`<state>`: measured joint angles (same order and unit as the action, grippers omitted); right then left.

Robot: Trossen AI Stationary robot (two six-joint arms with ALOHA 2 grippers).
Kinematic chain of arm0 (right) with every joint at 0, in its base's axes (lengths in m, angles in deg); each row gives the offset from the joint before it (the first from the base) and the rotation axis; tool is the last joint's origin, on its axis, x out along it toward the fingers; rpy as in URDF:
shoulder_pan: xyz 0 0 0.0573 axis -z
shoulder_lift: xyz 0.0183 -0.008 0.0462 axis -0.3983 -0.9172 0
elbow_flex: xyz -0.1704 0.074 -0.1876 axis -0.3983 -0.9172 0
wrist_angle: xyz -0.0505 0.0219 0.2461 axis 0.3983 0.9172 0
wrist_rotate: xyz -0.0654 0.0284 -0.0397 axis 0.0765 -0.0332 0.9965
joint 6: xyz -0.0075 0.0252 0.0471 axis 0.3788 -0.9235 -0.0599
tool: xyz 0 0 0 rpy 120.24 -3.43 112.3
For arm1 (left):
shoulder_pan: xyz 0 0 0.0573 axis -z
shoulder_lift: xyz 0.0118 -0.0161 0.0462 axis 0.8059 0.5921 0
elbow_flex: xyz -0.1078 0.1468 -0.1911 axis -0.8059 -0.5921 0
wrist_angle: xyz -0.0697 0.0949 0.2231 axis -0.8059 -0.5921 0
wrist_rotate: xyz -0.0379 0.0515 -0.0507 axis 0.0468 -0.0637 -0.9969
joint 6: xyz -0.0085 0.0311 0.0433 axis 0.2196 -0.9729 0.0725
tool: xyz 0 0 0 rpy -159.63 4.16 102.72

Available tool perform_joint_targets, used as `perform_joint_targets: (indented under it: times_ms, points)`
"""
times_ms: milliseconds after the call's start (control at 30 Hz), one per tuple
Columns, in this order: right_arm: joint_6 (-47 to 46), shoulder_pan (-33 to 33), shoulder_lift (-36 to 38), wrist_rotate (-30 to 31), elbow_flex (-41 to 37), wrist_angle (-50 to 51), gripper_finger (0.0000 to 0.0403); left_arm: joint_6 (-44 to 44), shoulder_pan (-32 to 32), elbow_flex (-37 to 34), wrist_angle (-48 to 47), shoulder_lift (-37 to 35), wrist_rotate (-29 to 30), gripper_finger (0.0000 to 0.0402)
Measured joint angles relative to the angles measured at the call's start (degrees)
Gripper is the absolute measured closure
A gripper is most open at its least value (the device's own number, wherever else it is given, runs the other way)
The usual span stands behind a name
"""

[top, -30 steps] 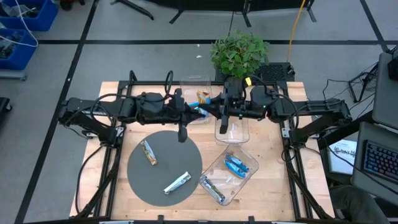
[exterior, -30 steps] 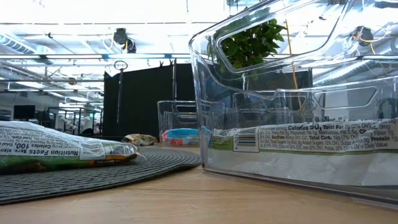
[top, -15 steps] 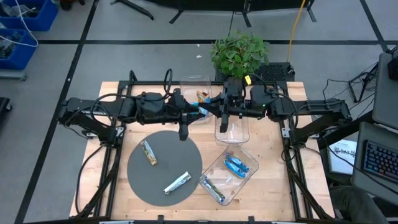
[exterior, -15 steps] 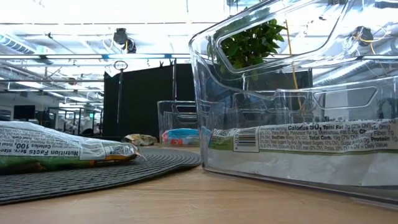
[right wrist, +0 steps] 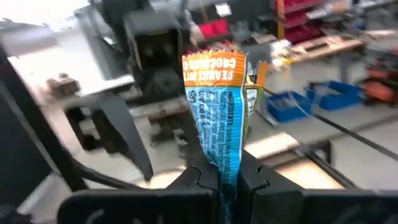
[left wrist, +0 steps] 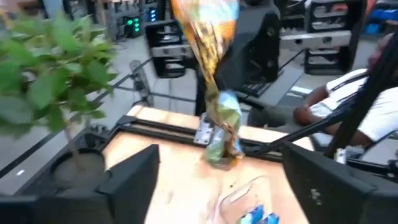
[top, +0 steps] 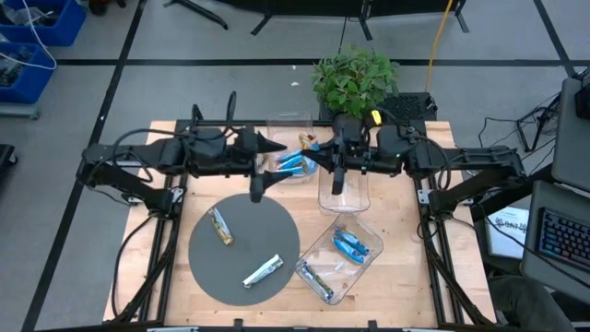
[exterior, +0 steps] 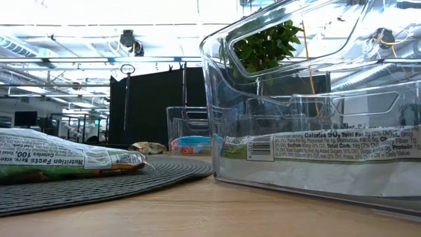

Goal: Pick and place Granola Bars by type
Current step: Put the yellow granola bar into the middle transparent bin

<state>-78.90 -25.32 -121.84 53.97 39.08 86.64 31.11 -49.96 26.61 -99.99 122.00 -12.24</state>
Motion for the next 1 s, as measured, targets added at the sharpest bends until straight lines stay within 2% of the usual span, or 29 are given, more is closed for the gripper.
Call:
perform_joint_targets:
  times_ms: [100,167,333,667,1000]
  points:
    - [-0.76,-0.02,0.53,3.60,0.01,4.78,0.0402,0.08,-0.85,0.00,-4.03,-1.65,1.66,0.0029]
    - [-1.78,-0.04,1.09,6.84,0.48,11.95,0.0402,0.31,-1.33,0.00,-6.65,-2.89,2.31,0.0014]
    - [-3.41,0.42,0.25,12.78,4.11,27.79,0.0402,0.62,-1.63,0.00,-10.83,-5.35,2.26,0.0005]
    - [1.90,2.27,-3.13,14.25,4.57,45.08,0.0402,0.89,-1.63,0.00,-15.72,-8.75,2.48,0.0005]
    - [14.05,2.28,-10.90,14.36,4.57,51.08,0.0402,3.67,-1.58,0.02,-20.67,-9.05,2.72,0.0005]
